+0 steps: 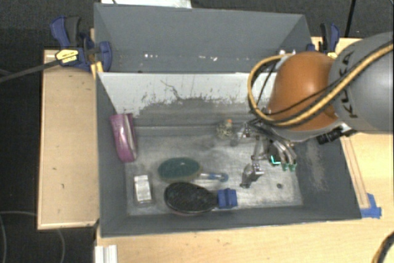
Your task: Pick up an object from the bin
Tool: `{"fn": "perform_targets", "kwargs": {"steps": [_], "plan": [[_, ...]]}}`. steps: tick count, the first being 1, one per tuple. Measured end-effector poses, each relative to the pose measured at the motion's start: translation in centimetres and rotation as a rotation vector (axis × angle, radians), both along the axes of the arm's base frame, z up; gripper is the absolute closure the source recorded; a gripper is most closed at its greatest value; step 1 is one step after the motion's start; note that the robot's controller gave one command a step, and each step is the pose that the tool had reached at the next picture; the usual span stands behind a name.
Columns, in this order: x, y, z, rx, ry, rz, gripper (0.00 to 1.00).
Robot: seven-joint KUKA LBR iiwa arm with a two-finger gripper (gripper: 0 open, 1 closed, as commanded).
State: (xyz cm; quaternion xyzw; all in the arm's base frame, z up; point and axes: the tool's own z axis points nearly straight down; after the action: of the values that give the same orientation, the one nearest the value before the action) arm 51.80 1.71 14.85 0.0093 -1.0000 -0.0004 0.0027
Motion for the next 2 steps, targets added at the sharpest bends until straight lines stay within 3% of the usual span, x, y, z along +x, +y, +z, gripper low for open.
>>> {"fn": "perform_targets", "kwargs": {"steps": [1,2], "plan": [[-1.7,9.2,-6.7,0.003,-0.006,0.109,0.00],[-1.2,3.8,-7.6,0.002,-0.016,0.519,0.00]]}}
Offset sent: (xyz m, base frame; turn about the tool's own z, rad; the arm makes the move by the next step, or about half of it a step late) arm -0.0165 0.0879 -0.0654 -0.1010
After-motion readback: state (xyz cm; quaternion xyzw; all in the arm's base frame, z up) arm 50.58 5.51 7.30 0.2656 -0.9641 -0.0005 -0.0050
